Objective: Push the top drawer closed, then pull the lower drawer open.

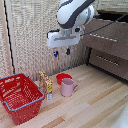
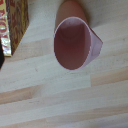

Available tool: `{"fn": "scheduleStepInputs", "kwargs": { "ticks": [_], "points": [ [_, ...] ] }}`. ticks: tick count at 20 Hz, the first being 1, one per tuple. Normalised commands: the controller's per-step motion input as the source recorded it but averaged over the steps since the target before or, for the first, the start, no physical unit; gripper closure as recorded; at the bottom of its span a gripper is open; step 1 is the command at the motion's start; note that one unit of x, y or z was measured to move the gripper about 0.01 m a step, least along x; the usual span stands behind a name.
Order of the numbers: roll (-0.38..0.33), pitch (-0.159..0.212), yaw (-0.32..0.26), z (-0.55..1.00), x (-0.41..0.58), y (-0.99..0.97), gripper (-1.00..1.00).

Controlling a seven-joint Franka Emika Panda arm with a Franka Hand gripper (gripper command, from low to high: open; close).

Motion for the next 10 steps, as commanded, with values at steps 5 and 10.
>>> {"fn": "scheduleStepInputs", "kwargs": {
  "ticks": [5, 10],
  "points": [
    [-0.322, 0.014, 0.046, 0.01, 0.132, 0.29, -1.00],
    [-0.375, 0.022, 0.031, 0.01, 0.149, 0.24, -1.00]
  ]
}}
